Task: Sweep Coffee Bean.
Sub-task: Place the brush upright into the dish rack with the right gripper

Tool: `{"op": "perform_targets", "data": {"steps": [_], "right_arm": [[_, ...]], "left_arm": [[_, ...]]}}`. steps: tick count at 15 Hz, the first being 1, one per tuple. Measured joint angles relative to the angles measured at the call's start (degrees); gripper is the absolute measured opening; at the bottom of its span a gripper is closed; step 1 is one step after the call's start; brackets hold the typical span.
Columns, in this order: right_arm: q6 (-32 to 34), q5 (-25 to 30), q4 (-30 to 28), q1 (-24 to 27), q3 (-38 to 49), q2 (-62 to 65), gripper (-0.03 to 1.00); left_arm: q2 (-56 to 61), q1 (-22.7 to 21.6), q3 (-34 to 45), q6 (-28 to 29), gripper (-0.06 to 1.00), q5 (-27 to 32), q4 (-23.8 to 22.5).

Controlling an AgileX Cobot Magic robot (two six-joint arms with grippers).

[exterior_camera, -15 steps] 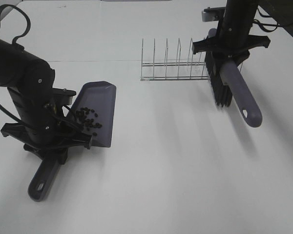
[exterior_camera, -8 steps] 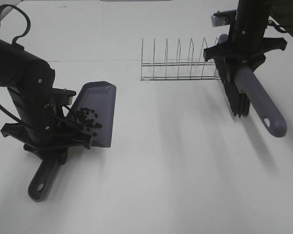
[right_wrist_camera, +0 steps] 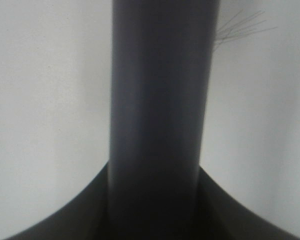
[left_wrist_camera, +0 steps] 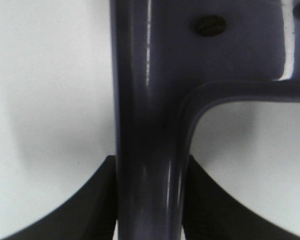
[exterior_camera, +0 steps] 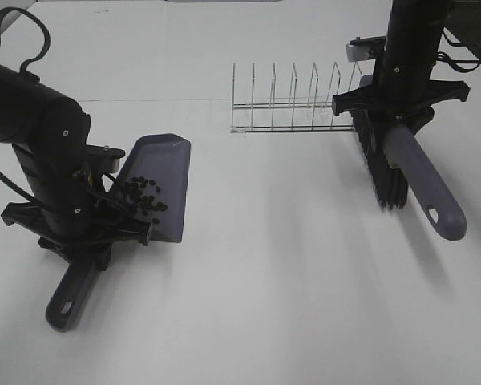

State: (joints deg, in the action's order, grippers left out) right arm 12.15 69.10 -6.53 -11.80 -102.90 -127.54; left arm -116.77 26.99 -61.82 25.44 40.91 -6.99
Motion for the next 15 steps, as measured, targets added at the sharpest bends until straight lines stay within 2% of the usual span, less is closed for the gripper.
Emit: {"op": "perform_targets", "data": {"steps": [6, 15], "right_arm": [[0.6, -1.0, -1.5, -2.5, 0.0, 0.0, 0.3], [1.1, -4.3, -4.0, -2.5, 0.0, 0.0, 0.3]], "left_arm": [[0.0, 0.0, 0.0, 0.0, 0.35, 0.0, 0.0], [0.0, 0.0, 0.0, 0.0, 0.35, 0.0, 0.0]]}}
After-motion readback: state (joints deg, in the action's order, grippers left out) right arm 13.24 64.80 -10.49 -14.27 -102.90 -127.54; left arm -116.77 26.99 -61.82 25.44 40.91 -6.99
